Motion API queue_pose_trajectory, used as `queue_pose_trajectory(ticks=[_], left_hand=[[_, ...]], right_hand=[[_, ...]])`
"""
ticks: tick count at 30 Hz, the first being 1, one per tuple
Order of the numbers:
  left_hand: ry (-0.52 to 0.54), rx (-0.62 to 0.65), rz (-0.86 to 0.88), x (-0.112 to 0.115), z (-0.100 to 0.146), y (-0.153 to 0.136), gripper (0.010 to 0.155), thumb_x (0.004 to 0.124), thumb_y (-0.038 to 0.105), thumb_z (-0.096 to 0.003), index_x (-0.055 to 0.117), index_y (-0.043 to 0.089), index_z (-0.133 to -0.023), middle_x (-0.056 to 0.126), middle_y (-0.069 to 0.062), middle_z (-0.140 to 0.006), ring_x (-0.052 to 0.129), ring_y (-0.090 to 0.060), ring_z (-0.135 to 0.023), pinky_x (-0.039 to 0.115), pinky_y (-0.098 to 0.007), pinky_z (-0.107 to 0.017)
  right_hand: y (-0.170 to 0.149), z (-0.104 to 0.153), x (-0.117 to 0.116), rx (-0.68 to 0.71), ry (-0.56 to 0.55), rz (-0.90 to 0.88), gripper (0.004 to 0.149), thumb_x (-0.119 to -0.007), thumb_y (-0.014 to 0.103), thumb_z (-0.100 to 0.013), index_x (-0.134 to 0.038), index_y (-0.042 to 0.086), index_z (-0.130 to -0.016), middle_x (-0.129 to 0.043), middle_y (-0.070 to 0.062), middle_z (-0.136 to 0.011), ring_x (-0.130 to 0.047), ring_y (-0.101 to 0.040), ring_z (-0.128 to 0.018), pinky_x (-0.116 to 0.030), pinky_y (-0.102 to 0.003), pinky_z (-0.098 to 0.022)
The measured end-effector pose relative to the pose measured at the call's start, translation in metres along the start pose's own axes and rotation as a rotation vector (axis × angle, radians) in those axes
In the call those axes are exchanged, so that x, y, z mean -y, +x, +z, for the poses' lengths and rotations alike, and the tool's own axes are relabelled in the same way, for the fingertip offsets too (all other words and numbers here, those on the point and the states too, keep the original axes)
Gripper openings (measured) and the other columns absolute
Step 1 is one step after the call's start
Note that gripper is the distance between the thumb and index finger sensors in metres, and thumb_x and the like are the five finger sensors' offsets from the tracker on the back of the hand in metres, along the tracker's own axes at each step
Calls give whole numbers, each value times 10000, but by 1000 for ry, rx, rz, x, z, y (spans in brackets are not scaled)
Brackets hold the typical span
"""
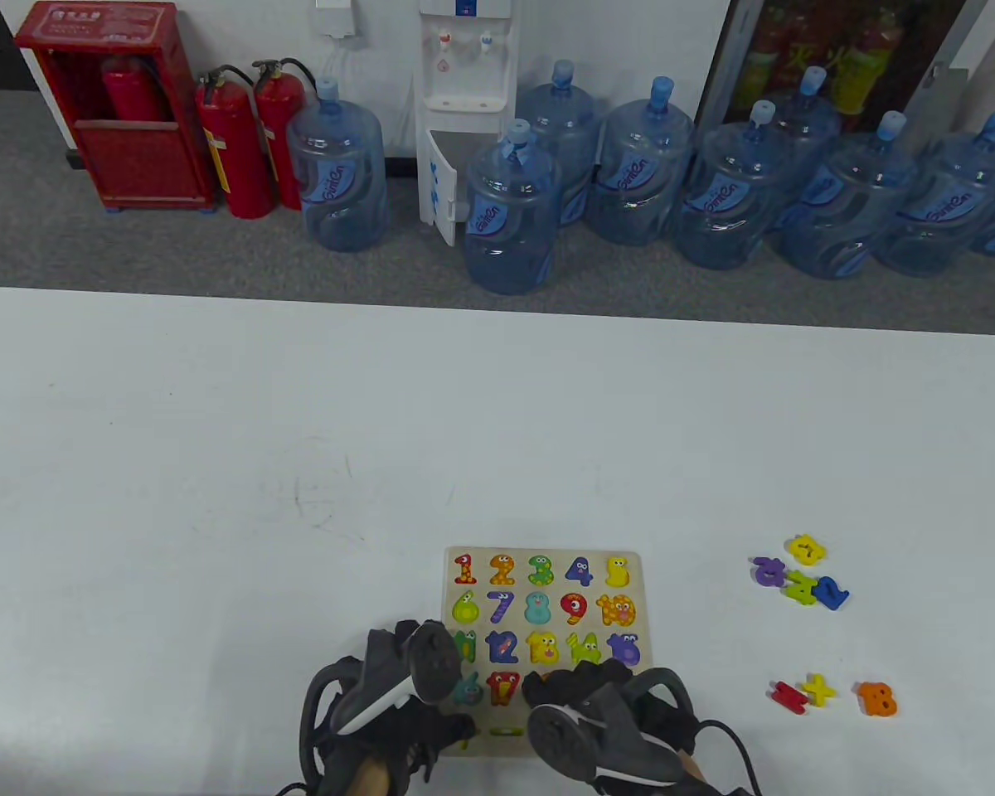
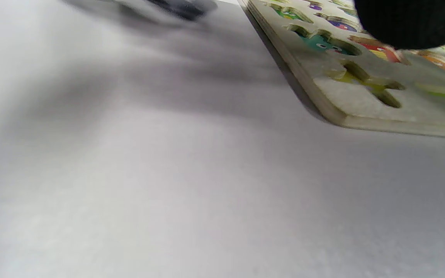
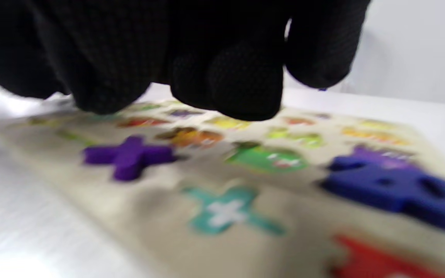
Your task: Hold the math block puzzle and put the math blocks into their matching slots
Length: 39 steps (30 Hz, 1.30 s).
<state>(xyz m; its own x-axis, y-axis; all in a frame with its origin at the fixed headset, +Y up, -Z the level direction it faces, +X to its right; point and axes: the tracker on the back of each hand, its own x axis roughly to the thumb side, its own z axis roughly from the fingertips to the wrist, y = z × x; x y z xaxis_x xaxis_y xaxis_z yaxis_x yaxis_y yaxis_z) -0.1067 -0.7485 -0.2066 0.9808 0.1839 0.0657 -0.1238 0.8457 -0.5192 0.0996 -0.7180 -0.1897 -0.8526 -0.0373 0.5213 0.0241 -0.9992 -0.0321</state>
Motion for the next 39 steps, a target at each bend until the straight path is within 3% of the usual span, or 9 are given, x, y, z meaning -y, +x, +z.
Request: queue_pose_trajectory(ticks=[5, 8, 14, 19, 21, 26, 32, 36, 39], left_hand=[[-4, -2, -1, 0, 0, 0, 988, 748, 611, -307, 210, 231, -1043, 204, -82, -1093, 287, -463, -1057, 416, -749, -702], [-2, -1, -2, 0, 1, 0, 988, 748, 611, -307, 209, 231, -1043, 203, -82, -1093, 286, -464, -1057, 415, -749, -702], [-3, 0, -6, 1, 1, 0, 989, 749, 611, -306, 207, 232, -1043, 203, -81, -1093, 287, -463, -1058, 417, -748, -702], [-7, -2, -5, 1, 1, 0, 989, 748, 612, -307, 208, 231, -1043, 203, -83, -1093, 288, -463, -1057, 418, -748, -702], [-7, -3, -5, 1, 1, 1, 988, 749, 611, -308, 208, 231, -1043, 202, -82, -1093, 285, -463, -1057, 416, -748, -702], [-7, -3, -5, 1, 1, 0, 988, 748, 612, -307, 208, 232, -1042, 202, -80, -1093, 286, -461, -1058, 417, -748, -702], [-10, -1, -9, 2, 2, 1, 988, 748, 611, -306, 209, 232, -1042, 203, -82, -1092, 279, -464, -1055, 418, -747, -702], [-11, -3, -9, 2, 2, 1, 989, 748, 612, -307, 208, 230, -1043, 201, -82, -1092, 276, -461, -1056, 418, -747, -702], [-14, -6, -5, 2, 2, 0, 989, 748, 611, -307, 208, 231, -1042, 201, -84, -1092, 267, -459, -1054, 416, -747, -703]], right_hand=[[-61, 7, 7, -211, -59, 28, 617, -863, 339, -242, -751, 283, -847, -823, 9, -853, -922, -188, -690, -769, -422, -569], [-91, 14, 6, -301, 3, 90, 669, -868, 345, -240, -684, 330, -882, -747, 53, -930, -895, -206, -752, -770, -412, -569], [-140, 30, -3, -475, 100, 101, 764, -885, 350, -220, -615, 290, -933, -599, -24, -1014, -810, -286, -845, -750, -434, -581], [-162, 39, -16, -614, 281, 239, 811, -905, 364, -202, -607, 251, -948, -624, -55, -1004, -804, -295, -848, -746, -440, -582], [-167, 40, -22, -663, 373, 212, 818, -916, 349, -198, -608, 244, -949, -631, -56, -999, -790, -294, -854, -729, -448, -596], [-176, 48, -22, -782, 427, 249, 801, -945, 303, -188, -651, 235, -930, -698, -60, -959, -815, -282, -822, -734, -448, -585], [-189, 55, -32, -711, 412, 207, 750, -949, 287, -188, -692, 282, -893, -746, -10, -930, -804, -275, -823, -717, -448, -602], [-180, 61, -36, -625, 245, 333, 640, -932, 257, -196, -759, 313, -810, -842, 52, -824, -886, -192, -727, -750, -408, -591], [-176, 67, -37, -553, 178, 315, 604, -930, 244, -200, -786, 334, -779, -868, 74, -791, -905, -162, -701, -752, -400, -605]])
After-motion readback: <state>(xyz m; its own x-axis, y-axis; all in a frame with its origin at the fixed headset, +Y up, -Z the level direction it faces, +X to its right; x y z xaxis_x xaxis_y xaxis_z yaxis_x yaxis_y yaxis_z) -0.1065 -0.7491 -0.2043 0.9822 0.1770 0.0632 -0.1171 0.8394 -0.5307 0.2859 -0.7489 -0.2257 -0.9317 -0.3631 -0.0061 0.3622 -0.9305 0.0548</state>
